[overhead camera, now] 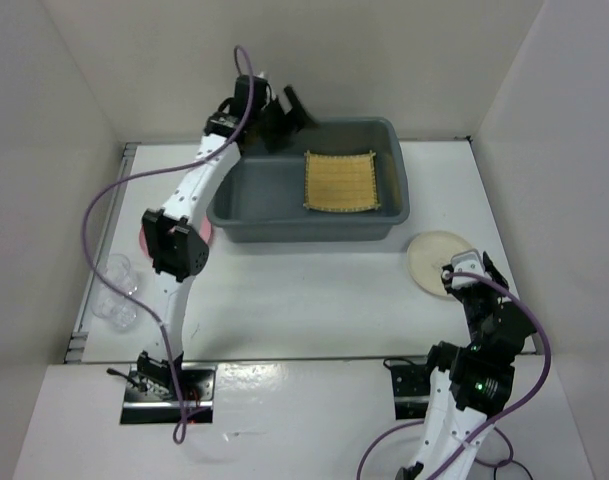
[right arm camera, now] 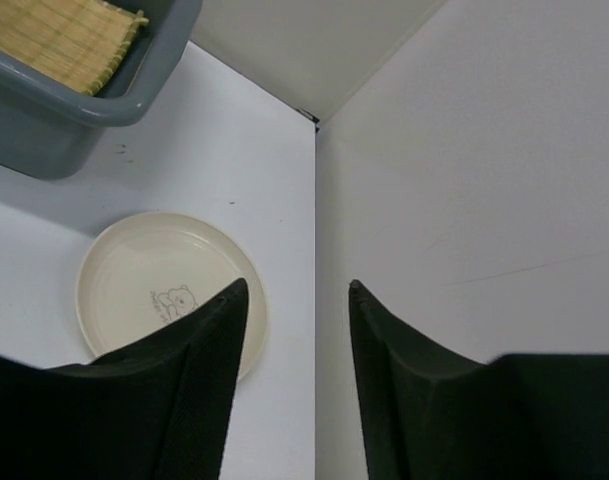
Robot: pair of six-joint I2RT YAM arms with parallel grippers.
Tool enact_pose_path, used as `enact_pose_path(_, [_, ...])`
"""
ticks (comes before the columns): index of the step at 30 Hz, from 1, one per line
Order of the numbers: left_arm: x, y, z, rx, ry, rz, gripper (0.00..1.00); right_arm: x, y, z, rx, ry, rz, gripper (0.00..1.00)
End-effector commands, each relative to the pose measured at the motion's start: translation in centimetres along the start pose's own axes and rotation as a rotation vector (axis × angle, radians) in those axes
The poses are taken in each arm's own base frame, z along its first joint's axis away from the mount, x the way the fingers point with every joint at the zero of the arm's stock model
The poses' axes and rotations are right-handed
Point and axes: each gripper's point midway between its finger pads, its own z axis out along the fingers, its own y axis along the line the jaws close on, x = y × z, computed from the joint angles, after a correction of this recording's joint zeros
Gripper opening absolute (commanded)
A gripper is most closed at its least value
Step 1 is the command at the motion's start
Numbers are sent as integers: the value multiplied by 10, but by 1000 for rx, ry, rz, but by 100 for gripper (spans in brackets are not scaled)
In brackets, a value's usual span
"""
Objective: Place the mixed dishes into the plastic bin
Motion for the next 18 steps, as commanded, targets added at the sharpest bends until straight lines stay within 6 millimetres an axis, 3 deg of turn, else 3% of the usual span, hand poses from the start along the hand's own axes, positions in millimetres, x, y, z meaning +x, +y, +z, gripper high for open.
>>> enact_pose_path(1, [-56,-72,-157,-37,-286,262,100,-1,-4,2,12,0,3,52])
enact_pose_path(2, [-79,-58,-181,-94,-354,245,100,-4,-3,1,7,-14,0,56])
enact_pose_path(3, [-78,-20,-173,-199,-309,215,100,-4,-3,1,7,-14,0,57])
enact_pose_path(4, [-86,-13,-196,-236,-346,219,100,-5,-2,1,0,-19,-10,59])
enact_pose_path(5, [-99,16,-208,-321,-370,191,100,-5,-2,1,0,-19,-10,65])
enact_pose_path(7, [-95,61,-211,-424,-328,146,100,-4,1,1,-12,-19,-6,70])
enact_pose_path(8, [-105,86,-219,-455,-336,106,100,-5,2,1,-19,-24,-15,72])
enact_pose_path(9, [-110,89,-230,-431,-357,95,100,-5,2,1,-19,-24,-15,73])
enact_pose_path(10, [-96,129,-220,-499,-301,31,100,-5,2,1,-19,-24,-15,74])
enact_pose_path(11, [-94,146,-224,-508,-305,-4,100,-3,3,1,-25,-17,-11,74])
enact_pose_path(12, [-113,147,-247,-463,-404,-5,100,-3,3,1,-26,-17,-11,76])
enact_pose_path(13, [-113,162,-252,-466,-421,-34,100,-3,3,1,-26,-17,-11,76])
enact_pose_path(14, [-113,194,-261,-502,-443,-74,100,-3,3,1,-26,-17,-11,77])
enact_pose_path(16, [-118,216,-272,-551,-457,-70,100,-3,3,1,-25,-17,-22,79])
enact_pose_path(17, [-112,236,-267,-596,-402,-53,100,-3,3,1,-25,-17,-22,81])
enact_pose_path(18, [-119,240,-271,-606,-406,-27,100,-3,3,1,-25,-17,-22,82])
